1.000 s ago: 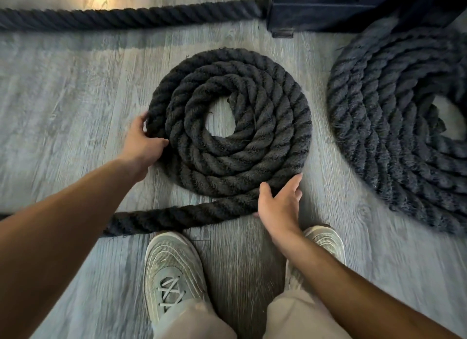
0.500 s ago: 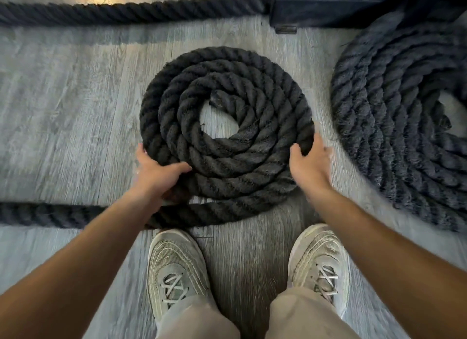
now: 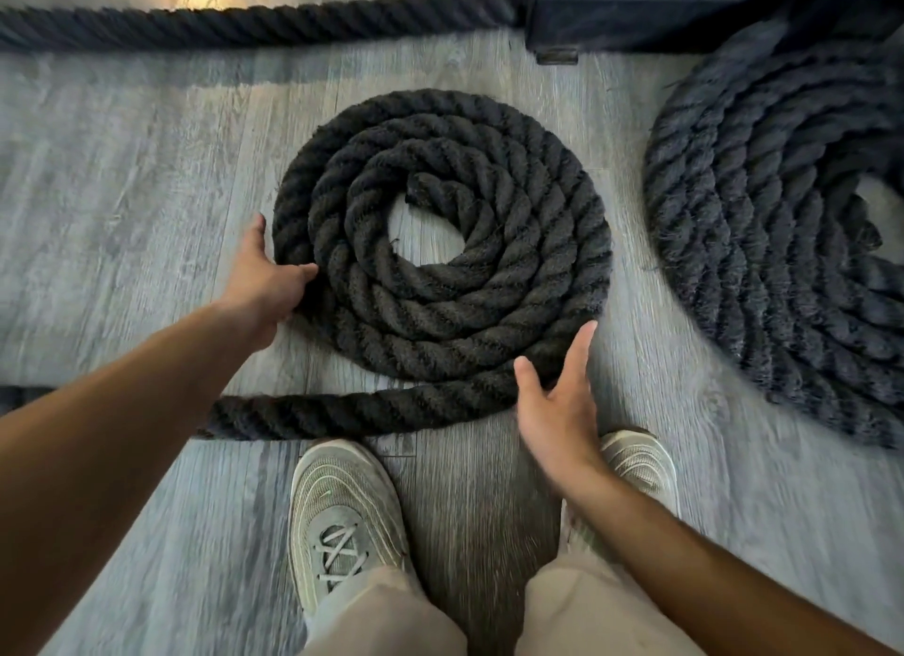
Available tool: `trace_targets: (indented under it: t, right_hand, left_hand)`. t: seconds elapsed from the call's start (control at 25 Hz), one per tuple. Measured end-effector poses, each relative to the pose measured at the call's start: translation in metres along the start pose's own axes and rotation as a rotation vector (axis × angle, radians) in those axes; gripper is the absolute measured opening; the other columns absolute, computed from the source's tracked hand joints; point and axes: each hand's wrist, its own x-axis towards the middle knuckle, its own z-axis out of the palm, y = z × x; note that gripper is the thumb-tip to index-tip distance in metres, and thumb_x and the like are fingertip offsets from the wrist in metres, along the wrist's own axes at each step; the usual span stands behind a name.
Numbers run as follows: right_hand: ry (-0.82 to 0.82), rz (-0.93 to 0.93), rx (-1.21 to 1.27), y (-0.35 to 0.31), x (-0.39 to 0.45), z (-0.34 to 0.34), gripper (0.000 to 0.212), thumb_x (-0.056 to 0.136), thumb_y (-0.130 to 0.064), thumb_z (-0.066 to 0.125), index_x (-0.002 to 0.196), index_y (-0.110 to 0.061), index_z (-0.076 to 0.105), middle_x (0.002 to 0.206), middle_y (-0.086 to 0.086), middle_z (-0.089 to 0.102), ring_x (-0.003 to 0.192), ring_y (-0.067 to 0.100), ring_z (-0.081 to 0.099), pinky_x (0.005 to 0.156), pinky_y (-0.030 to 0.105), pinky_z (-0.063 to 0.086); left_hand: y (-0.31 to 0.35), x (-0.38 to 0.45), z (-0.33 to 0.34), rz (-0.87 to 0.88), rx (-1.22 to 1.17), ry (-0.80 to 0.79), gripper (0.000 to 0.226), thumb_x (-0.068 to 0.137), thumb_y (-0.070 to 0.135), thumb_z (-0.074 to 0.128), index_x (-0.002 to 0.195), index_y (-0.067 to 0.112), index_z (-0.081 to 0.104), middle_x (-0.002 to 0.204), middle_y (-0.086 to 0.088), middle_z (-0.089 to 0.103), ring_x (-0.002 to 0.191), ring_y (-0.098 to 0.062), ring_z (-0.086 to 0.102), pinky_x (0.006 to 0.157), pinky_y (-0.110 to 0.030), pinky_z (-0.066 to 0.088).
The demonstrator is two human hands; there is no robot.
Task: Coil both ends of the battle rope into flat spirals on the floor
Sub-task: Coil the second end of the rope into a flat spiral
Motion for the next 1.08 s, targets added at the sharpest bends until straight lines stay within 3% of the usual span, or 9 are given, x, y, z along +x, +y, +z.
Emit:
trace_targets:
  t: [0.04,0.16,0.24,0.32,0.52,0.6,0.76,0.96,1.08]
  right_hand:
    - [-0.015,0.002,0.017,-0.002,0.01,-0.008,0.089,0.1,-0.04,0.057,0.159,-0.045,-0.01,0.162,0.006,0.034,0.141,0.032,0.042,0.12,0.046,0.029]
    - [-0.018,-0.006,0.095,-0.013,0.063,-0.041,0.079,0.098,-0.03,0.061,0.158,-0.048,0.013,0.163,-0.003,0.032,0.143,0.024,0.04,0.12,0.049,0.03]
    - [0.053,-0.047,-0.008,-0.026,0.097,-0.061,0.067,0.098,-0.032,0.061,0.157,-0.042,0.03,0.157,-0.001,0.04,0.136,0.022,0.048,0.116,0.039,0.035]
    - [0.151,-0.096,-0.094,-0.035,0.115,-0.067,0.058,0.1,-0.037,0.058,0.155,-0.034,0.039,0.153,0.005,0.041,0.13,0.023,0.051,0.105,0.027,0.036]
    - [0.233,-0.086,-0.07,-0.021,0.077,-0.031,0.065,0.102,-0.043,0.05,0.16,-0.035,0.021,0.142,0.011,0.037,0.123,0.033,0.049,0.097,0.043,0.046]
    - [0.228,-0.058,-0.004,-0.01,0.043,-0.016,0.074,0.1,-0.043,0.055,0.161,-0.038,0.014,0.136,0.008,0.034,0.117,0.031,0.051,0.089,0.035,0.044]
    - [0.152,0.0,0.085,-0.002,0.002,0.009,0.088,0.095,-0.041,0.065,0.16,-0.046,0.006,0.157,0.011,0.019,0.12,0.017,0.043,0.085,0.011,0.028]
    - [0.095,-0.049,-0.008,-0.006,0.021,0.002,0.088,0.098,-0.033,0.059,0.162,-0.037,-0.002,0.158,0.012,0.016,0.096,0.011,0.045,0.069,0.0,0.027]
    - [0.057,-0.08,-0.061,-0.017,0.062,-0.024,0.082,0.098,-0.03,0.054,0.162,-0.04,0.003,0.164,0.004,0.013,0.093,0.008,0.052,0.071,-0.001,0.033]
  left_hand:
    - [-0.002,-0.006,0.001,0.001,-0.011,-0.003,0.088,0.093,0.013,0.07,0.157,0.044,0.019,0.149,-0.001,0.051,0.113,-0.025,0.065,0.062,-0.026,0.061]
    - [-0.023,-0.041,0.015,0.047,-0.02,0.004,0.089,0.091,0.016,0.073,0.158,0.038,0.019,0.148,-0.003,0.053,0.127,-0.024,0.057,0.102,-0.045,0.052]
    - [-0.04,-0.074,0.031,0.027,-0.008,0.01,0.1,0.087,0.023,0.078,0.16,0.031,0.011,0.154,-0.005,0.045,0.136,-0.021,0.048,0.114,-0.04,0.037]
    - [-0.047,-0.095,0.045,-0.032,-0.011,-0.029,0.107,0.084,0.031,0.08,0.159,0.033,0.004,0.156,-0.01,0.038,0.134,-0.02,0.045,0.113,-0.033,0.032]
    - [-0.025,-0.079,0.044,-0.204,-0.003,0.04,0.111,0.076,0.05,0.081,0.155,0.042,0.003,0.157,-0.023,0.017,0.137,-0.037,0.036,0.116,-0.05,0.034]
    - [-0.015,-0.057,0.028,-0.194,-0.026,0.11,0.104,0.082,0.043,0.077,0.157,0.039,0.005,0.159,-0.022,0.016,0.137,-0.04,0.037,0.112,-0.052,0.038]
    - [0.002,-0.019,0.003,-0.037,-0.006,0.028,0.073,0.098,0.013,0.055,0.157,0.034,0.018,0.149,-0.011,0.044,0.121,-0.028,0.054,0.098,-0.045,0.051]
    - [-0.005,-0.02,0.01,0.02,0.354,0.052,0.07,0.103,0.022,0.041,0.16,0.04,0.006,0.157,-0.025,0.027,0.119,-0.037,0.05,0.101,-0.037,0.041]
    - [-0.017,-0.04,0.02,-0.067,0.315,0.02,0.079,0.099,0.026,0.048,0.16,0.04,-0.001,0.158,-0.028,0.026,0.128,-0.042,0.047,0.108,-0.049,0.042]
